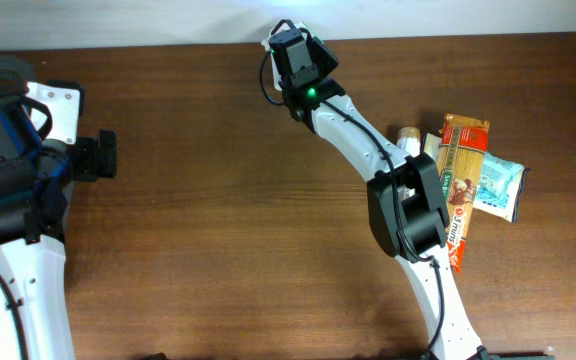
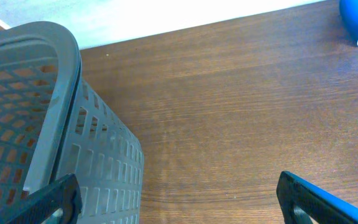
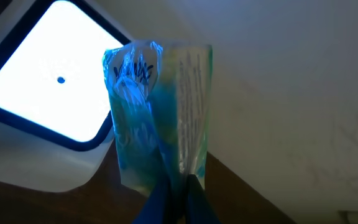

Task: Scan the item barcode
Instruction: 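Hold the tissue packet in front of the scanner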

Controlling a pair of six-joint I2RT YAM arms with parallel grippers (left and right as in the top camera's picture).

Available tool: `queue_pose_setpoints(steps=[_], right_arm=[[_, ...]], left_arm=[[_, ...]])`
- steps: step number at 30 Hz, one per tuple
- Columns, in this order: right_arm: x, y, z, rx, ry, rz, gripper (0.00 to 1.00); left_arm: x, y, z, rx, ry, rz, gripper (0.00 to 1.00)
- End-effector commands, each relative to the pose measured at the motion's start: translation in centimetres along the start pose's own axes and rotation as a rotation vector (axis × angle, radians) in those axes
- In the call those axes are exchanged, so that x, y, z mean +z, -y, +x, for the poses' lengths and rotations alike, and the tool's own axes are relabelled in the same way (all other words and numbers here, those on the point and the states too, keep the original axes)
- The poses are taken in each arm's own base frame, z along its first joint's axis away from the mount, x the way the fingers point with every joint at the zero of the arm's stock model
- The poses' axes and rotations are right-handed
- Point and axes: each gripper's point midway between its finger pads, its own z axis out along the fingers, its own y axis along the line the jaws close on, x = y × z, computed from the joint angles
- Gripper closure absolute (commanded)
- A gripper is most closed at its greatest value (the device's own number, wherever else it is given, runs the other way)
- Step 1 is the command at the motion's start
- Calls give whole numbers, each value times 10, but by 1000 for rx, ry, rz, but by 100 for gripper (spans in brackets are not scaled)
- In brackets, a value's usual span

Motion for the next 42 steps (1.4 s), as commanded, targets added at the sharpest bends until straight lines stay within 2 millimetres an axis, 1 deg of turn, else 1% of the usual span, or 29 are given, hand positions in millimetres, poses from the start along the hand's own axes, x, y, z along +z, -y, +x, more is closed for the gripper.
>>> queue_pose_setpoints(steps=[1, 6, 9, 11, 12, 13, 14, 20, 24, 26, 29, 31, 32, 36, 42], right_arm=[[5, -2, 1, 10, 5, -1, 96], [5, -1, -4, 22, 24, -1, 96], [9, 4, -18, 54, 95, 31, 96], [17, 2, -28, -40, 155, 74, 96], [21, -4, -30, -130, 170, 96, 96], [25, -10, -26, -168, 165, 98, 96], [27, -11, -24, -171, 161, 97, 96], [28, -11, -22, -172, 150, 104, 96], [27, -7, -19, -170, 128, 126, 96], [23, -6, -21, -167, 122, 139, 96], [10, -3, -33, -160, 136, 152, 96], [0, 4, -40, -149, 139, 173, 96], [-6, 11, -43, -139, 135, 191, 96], [-18, 26, -51, -122, 131, 220, 96], [-31, 30, -61, -113, 150, 224, 96]], left_arm=[[-1, 0, -2, 10, 8, 5, 1], [-1, 0, -2, 10, 8, 5, 1], [-1, 0, -2, 10, 8, 5, 1], [-1, 0, -2, 10, 8, 5, 1], [-1, 0, -2, 10, 7, 5, 1], [-1, 0, -2, 10, 7, 5, 1], [-1, 0, -2, 10, 7, 5, 1], [-1, 0, -2, 10, 7, 5, 1], [-1, 0, -2, 10, 7, 5, 1], [-1, 0, -2, 10, 8, 5, 1], [-1, 0, -2, 10, 8, 5, 1], [-1, 0, -2, 10, 8, 5, 1], [-1, 0, -2, 10, 8, 5, 1], [-1, 0, -2, 10, 8, 5, 1], [-1, 0, -2, 10, 8, 5, 1]])
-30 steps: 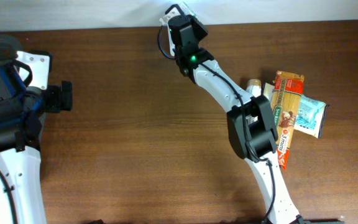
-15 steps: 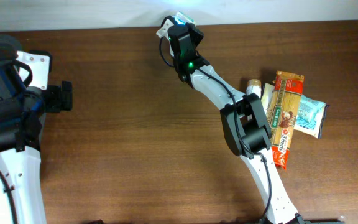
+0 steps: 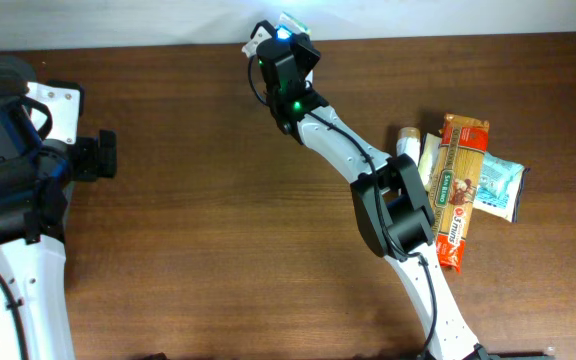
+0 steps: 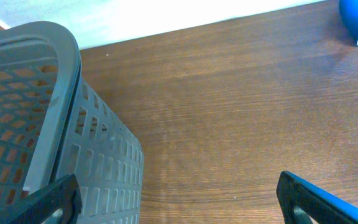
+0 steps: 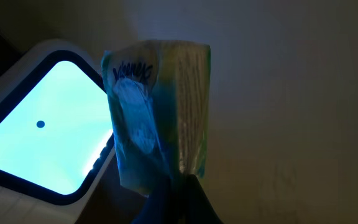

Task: Scan the item barcode
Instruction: 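Hold the tissue packet in front of the scanner, then carry the tissue packet right and release it on the pile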

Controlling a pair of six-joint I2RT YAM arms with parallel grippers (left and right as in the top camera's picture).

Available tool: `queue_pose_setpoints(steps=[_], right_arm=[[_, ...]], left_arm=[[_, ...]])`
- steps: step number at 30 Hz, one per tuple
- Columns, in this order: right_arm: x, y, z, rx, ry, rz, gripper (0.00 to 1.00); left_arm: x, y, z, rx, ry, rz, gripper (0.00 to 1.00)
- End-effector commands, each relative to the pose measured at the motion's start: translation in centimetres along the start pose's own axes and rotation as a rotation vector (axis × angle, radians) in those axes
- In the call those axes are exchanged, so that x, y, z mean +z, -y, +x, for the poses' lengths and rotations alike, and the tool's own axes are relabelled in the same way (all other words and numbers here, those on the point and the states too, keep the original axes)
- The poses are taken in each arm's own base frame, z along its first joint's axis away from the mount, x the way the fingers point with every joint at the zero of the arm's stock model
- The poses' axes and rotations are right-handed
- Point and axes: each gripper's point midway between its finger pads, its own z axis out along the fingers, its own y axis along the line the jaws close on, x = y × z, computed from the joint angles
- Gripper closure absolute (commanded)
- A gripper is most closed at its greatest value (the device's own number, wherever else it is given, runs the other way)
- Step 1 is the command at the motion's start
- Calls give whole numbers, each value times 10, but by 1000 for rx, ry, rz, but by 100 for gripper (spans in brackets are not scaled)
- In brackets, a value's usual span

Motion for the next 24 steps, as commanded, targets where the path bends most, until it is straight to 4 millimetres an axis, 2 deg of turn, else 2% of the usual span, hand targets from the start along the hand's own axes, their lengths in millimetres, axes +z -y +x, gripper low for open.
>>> queue_pose_setpoints(steps=[1, 7, 10, 12, 13, 16, 17, 19, 21, 22, 24], right_arm=[[-21, 44, -22, 60, 26, 58, 96], [-28, 55, -24, 60, 26, 42, 96], [-36, 47, -28, 100, 46, -59, 96], [-49, 53, -32, 176, 74, -165, 96], [-56, 63, -35, 234, 89, -206, 96], [-96, 90, -44, 419, 133, -405, 96], [-117, 99, -41, 487, 119, -500, 96], [-149, 106, -29, 606, 58, -654, 96], [-178, 117, -2, 751, -75, -779, 96], [-191, 124, 20, 816, -166, -822, 96], [-203, 135, 80, 849, -377, -840, 96]], left_arm=[[-1, 0, -2, 10, 8, 5, 1], [-1, 0, -2, 10, 8, 5, 1], [-1, 0, -2, 10, 8, 5, 1], [-1, 0, -2, 10, 8, 5, 1], [-1, 0, -2, 10, 8, 5, 1], [-1, 0, -2, 10, 8, 5, 1], [-1, 0, -2, 10, 8, 5, 1], [-1, 0, -2, 10, 8, 5, 1], [-1, 0, -2, 10, 8, 5, 1], [-1, 0, -2, 10, 8, 5, 1], [-1, 0, -2, 10, 8, 5, 1]])
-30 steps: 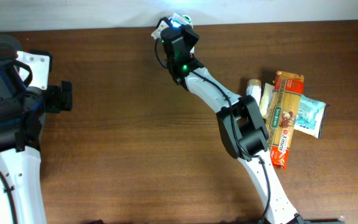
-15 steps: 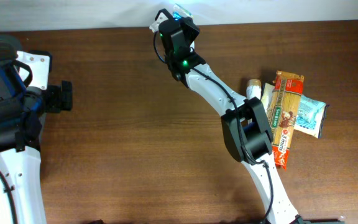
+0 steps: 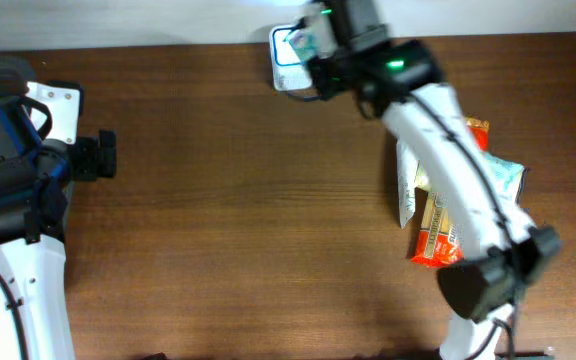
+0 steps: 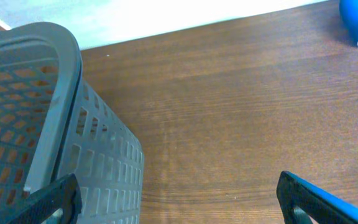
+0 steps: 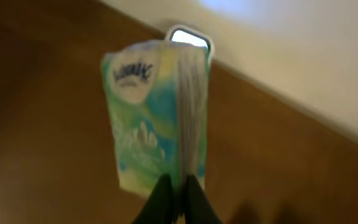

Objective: Scan the item barcode

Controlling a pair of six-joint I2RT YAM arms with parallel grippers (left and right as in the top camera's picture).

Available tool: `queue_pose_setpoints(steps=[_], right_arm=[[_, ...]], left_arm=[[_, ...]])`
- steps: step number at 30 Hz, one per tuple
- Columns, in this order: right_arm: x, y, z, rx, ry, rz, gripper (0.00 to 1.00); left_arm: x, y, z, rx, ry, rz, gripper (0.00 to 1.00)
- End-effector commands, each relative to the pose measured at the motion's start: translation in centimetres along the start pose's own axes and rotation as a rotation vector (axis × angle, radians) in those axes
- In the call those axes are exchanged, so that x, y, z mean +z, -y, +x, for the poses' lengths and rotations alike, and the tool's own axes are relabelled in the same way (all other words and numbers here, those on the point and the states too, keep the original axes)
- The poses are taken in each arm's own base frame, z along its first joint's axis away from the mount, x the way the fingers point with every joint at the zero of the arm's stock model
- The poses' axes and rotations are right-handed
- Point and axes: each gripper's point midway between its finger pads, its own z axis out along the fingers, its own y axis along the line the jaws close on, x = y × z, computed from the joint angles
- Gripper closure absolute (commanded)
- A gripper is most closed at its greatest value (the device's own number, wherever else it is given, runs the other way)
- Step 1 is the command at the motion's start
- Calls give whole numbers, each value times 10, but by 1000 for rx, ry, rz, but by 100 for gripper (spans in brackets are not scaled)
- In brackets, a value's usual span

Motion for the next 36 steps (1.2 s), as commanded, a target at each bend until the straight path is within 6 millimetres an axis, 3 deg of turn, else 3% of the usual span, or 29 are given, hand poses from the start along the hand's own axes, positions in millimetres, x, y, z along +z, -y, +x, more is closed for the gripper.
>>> queue_pose_setpoints(steps=[1, 5, 7, 9, 10, 11, 12, 14, 16, 18, 20, 21, 22, 23, 27, 29, 30, 33, 36], right_arm=[[-28, 45, 57, 294, -198, -23, 96], [-18, 101, 149, 463, -494, 52, 96], [4, 123, 200, 594, -598, 123, 96], [31, 138, 236, 642, -619, 168, 95], [38, 139, 244, 648, -622, 174, 88], [39, 142, 250, 666, -630, 207, 74], [38, 143, 250, 671, -630, 220, 59], [26, 143, 238, 658, -615, 213, 56], [4, 133, 211, 605, -570, 111, 52], [-37, 116, 171, 561, -454, 12, 44], [-77, 102, 144, 513, -345, 8, 43], [-96, 93, 133, 493, -286, 6, 38], [-138, 73, 118, 440, -166, -7, 2], [-160, 64, 113, 417, -108, -14, 1], [-243, 25, 116, 339, 84, -74, 1], [-280, -10, 117, 296, 175, -235, 1], [-295, -15, 120, 280, 216, -250, 1], [-323, -8, 134, 265, 298, -171, 1], [-332, 14, 143, 283, 325, -23, 1]], left_arm=[[-1, 0, -2, 10, 9, 4, 1], [-1, 0, -2, 10, 9, 4, 1], [-1, 0, -2, 11, 9, 4, 1], [-1, 0, -2, 10, 9, 4, 1], [-1, 0, -2, 10, 9, 4, 1], [-1, -1, -2, 10, 9, 4, 1], [-1, 0, -2, 11, 9, 4, 1], [-1, -1, -2, 10, 9, 4, 1], [-1, 0, -2, 11, 9, 4, 1], [-1, 0, -2, 10, 9, 4, 1], [-1, 0, -2, 11, 9, 4, 1], [-1, 0, -2, 10, 9, 4, 1], [-1, 0, -2, 10, 9, 4, 1], [-1, -1, -2, 10, 9, 4, 1], [-1, 0, -2, 10, 9, 4, 1], [-1, 0, -2, 11, 9, 4, 1], [-1, 0, -2, 10, 9, 4, 1], [-1, 0, -2, 10, 9, 4, 1], [-1, 0, -2, 10, 9, 4, 1]])
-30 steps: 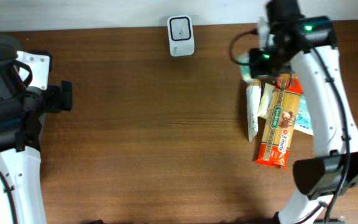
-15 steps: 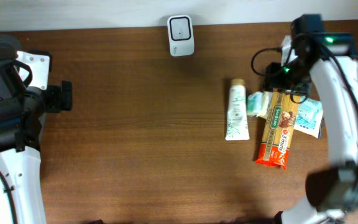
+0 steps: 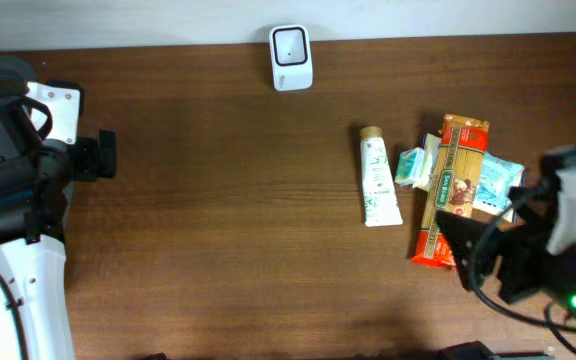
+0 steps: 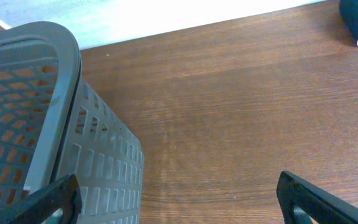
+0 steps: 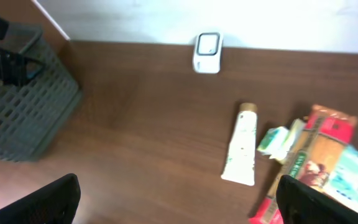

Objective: Scan the item barcode

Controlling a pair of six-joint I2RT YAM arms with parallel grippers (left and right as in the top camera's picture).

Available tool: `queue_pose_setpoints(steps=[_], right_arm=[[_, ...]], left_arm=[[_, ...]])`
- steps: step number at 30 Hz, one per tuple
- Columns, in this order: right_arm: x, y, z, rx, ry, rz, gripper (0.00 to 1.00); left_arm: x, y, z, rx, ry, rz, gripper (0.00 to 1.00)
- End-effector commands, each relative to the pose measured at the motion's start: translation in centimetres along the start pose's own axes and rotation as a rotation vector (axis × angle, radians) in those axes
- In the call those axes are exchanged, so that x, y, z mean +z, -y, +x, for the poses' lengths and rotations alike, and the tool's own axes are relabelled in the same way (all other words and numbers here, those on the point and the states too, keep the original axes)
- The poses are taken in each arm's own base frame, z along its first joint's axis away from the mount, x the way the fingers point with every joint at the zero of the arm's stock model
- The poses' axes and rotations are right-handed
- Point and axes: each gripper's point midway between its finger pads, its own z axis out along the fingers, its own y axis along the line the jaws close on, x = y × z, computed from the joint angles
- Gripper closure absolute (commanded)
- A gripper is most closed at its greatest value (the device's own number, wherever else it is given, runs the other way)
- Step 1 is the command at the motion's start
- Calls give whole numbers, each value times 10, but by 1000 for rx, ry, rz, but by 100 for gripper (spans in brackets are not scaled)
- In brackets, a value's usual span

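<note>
The white barcode scanner [image 3: 291,45] stands at the table's far edge, also seen as the scanner [image 5: 207,52] in the right wrist view. A small green-and-white tissue pack [image 3: 413,165] lies on the table between a white tube [image 3: 378,190] and a red pasta pack [image 3: 453,190]. My right gripper [image 5: 179,211] is open and empty, high above the table; its arm [image 3: 553,255] sits at the lower right. My left gripper [image 4: 179,211] is open and empty beside the grey basket [image 4: 42,124].
A blue-and-white pack [image 3: 498,185] lies under the pasta pack at the right. The grey basket [image 5: 17,106] stands at the table's left end beside the left arm [image 3: 18,170]. Bare brown table [image 3: 218,200] lies between basket and items.
My right gripper was shut on the tissue pack near the scanner. Now it is open and empty at the lower right, and the pack lies by the tube. The left arm is unmoved.
My right gripper held the tissue pack up close to the lit scanner window, first white, then cyan. Then it held the pack a little away from the scanner, above the table. Now the pack lies among the items at the right and the gripper is open.
</note>
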Motion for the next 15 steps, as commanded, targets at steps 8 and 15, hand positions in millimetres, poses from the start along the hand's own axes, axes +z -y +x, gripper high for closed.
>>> queue_pose_setpoints(steps=[8, 15], right_arm=[[30, 72, 15, -5, 98, 314, 1], [73, 91, 62, -55, 443, 264, 1]], left_arm=[[-1, 0, -2, 11, 8, 5, 1], [-1, 0, -2, 11, 8, 5, 1]])
